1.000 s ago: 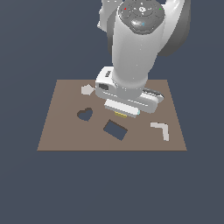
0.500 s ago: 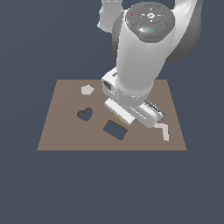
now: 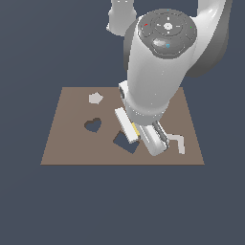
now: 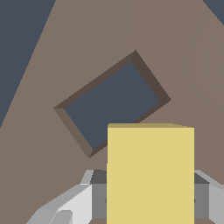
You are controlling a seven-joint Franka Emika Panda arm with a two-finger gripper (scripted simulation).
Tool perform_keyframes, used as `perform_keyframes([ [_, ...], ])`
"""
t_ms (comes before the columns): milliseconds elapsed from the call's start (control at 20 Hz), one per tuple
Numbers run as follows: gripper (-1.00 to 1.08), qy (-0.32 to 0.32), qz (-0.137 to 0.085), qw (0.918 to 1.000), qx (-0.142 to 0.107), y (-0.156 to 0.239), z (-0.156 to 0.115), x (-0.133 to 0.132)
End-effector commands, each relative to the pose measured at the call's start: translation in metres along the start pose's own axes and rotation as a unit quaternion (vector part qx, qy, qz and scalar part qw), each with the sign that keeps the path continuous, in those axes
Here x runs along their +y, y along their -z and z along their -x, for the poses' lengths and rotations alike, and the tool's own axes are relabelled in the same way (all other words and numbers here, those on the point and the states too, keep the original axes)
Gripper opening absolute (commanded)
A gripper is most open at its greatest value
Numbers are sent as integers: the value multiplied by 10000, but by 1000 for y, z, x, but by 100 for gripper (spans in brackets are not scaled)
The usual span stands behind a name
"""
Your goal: Insert a designated object into the corresponding slot on a board.
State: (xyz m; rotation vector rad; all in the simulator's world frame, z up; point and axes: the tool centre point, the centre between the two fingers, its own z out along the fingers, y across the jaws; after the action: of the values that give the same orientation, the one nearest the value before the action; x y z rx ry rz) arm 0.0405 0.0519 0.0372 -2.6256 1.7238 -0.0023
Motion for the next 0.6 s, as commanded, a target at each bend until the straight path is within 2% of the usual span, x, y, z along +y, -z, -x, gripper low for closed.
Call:
perform_keyframes([
  [0, -100, -529, -3, 9986, 1, 1, -4, -5],
  [250, -100, -1563, -3, 9877, 1, 2, -14, -13],
  [550, -100, -2703, -1, 9628, 0, 2, -27, -19],
])
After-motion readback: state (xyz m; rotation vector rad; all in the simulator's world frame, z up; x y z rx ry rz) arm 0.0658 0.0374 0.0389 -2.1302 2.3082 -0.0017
